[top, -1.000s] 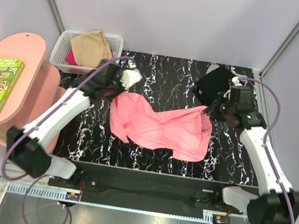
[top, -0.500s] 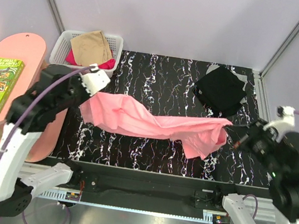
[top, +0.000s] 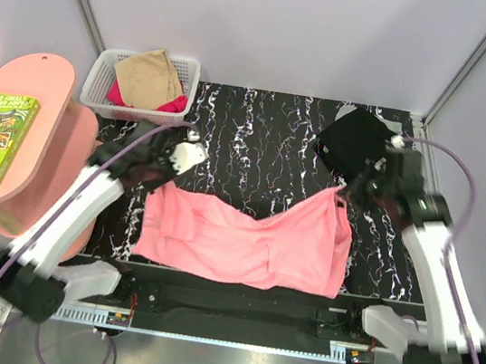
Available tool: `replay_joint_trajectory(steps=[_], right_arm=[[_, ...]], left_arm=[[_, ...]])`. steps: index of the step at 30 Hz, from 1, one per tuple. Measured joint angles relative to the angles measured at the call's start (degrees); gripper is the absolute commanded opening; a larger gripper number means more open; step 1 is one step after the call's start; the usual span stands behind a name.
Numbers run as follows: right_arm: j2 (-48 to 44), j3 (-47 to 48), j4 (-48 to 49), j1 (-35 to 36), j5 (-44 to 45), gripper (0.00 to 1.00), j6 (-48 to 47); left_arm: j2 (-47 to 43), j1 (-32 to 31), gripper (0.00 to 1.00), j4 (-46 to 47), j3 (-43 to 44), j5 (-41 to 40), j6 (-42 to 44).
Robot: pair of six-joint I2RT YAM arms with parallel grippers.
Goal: Fold and stack the t-shirts
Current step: Flatten the tshirt out
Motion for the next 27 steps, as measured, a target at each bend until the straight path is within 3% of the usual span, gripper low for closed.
replay_joint_trajectory(steps=[5,6,7,8,9,11,12,15,19,27], right_arm=[[23.63,-0.09,11.3,-0.02,2.43,0.0,-1.31],[26.97,0.85,12.31,-0.02,2.91,0.27,-1.77],[29.86,1.99,13.18,-0.07,3.06,0.49,-2.19],[32.33,3.23,13.99,-0.07,3.13,0.58,-2.54],[33.86,4.11,14.75,-0.04,3.23,0.72,-2.64],[36.63,5.88,16.31,-0.04,3.74,0.84,-3.63],[37.29,6.4,16.79,-0.07,4.02,0.86,-4.24],[37.53,6.64,17.62,-0.07,4.98,0.81,-5.53],[36.24,6.45,17.55,-0.07,7.54,0.68,-6.29],[18.14,-7.85,17.75,-0.07,4.42,0.59,-2.99]], left_arm=[[17.14,2.64,0.0,8.98,-2.89,-0.07,0.63],[20.46,3.78,0.1,10.6,-2.32,-0.07,0.81],[22.53,4.57,0.21,11.61,-1.73,-0.11,0.83],[25.27,5.6,0.32,13.07,-0.68,-0.35,0.9],[26.77,6.08,0.53,14.08,-0.11,-0.59,1.38],[29.29,7.08,0.66,16.06,1.05,-1.44,1.62],[29.9,7.32,0.76,16.98,1.46,-2.01,1.22],[29.79,7.21,0.83,17.88,2.69,-3.15,1.46],[27.08,6.82,0.84,18.84,5.05,-3.43,0.87],[14.45,0.37,0.8,18.64,-0.44,-1.27,-1.38]])
